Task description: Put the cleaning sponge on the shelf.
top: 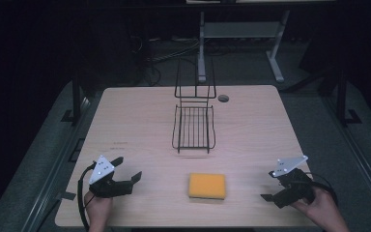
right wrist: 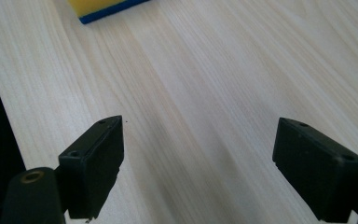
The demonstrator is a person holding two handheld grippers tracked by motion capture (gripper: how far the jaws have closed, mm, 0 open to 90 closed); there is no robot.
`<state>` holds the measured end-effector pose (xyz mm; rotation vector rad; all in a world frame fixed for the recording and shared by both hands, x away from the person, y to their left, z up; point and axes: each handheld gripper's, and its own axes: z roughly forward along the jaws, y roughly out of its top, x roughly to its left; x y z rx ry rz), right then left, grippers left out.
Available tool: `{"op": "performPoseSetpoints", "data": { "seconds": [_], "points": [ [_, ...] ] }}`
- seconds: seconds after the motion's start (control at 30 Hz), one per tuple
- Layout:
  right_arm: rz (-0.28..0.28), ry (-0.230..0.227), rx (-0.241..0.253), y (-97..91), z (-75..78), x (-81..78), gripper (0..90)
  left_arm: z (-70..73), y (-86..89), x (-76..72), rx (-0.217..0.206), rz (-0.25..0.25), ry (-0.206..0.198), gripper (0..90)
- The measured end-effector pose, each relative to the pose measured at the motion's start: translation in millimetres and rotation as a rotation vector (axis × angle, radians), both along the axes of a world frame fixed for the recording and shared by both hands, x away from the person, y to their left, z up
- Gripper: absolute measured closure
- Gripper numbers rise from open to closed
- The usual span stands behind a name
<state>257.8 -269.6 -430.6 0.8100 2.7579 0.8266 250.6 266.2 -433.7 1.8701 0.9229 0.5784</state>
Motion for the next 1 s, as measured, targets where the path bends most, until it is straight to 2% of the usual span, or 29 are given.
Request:
{"op": "performPoseSetpoints", "data": {
  "seconds": [0.3,0.57,1.0],
  "points": [
    [0.003,-0.001,-0.021,2.8,-1.0,-0.2,14.8,-1.6,-0.5,3.1,-0.002,-0.002,0.004,12.8],
    [0.083,-0.013,-0.049,31.3,11.0,4.0,14.8,-0.6,1.9,1.6,-0.002,0.007,-0.001,12.8],
    [0.143,-0.003,-0.071,53.9,19.3,7.1,14.8,1.2,3.0,-0.6,-0.004,0.009,-0.011,12.8]
  ]
}}
